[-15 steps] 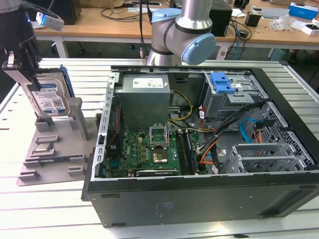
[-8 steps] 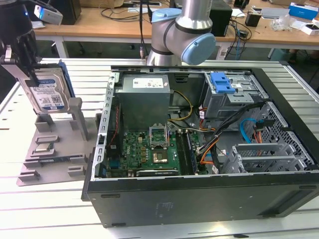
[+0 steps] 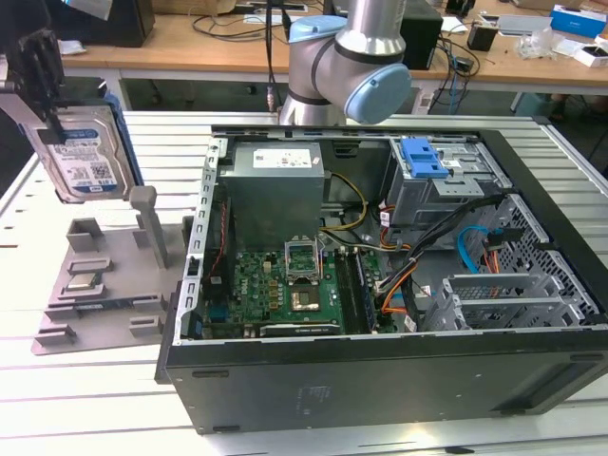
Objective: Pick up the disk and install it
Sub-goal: 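Pick up the disk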
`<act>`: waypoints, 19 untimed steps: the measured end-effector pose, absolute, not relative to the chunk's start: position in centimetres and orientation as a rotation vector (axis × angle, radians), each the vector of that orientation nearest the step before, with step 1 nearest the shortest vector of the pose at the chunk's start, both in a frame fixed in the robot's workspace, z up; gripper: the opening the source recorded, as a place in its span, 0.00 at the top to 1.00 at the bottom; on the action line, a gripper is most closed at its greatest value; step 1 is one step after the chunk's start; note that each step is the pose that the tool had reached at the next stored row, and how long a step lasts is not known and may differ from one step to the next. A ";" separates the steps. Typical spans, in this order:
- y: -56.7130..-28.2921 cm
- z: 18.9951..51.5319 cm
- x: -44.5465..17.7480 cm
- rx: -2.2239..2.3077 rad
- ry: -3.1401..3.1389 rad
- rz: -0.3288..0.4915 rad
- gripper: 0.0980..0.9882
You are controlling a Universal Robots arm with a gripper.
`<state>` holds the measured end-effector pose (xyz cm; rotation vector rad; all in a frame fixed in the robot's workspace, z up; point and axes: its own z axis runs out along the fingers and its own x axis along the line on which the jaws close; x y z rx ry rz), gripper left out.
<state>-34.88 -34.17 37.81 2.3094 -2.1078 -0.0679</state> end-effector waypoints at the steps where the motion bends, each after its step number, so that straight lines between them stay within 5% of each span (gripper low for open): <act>1: -34.2 38.0 -34.9 2.309 -2.108 -0.068 0.70; 19: -33.8 43.3 -34.9 2.309 -2.108 -0.068 0.70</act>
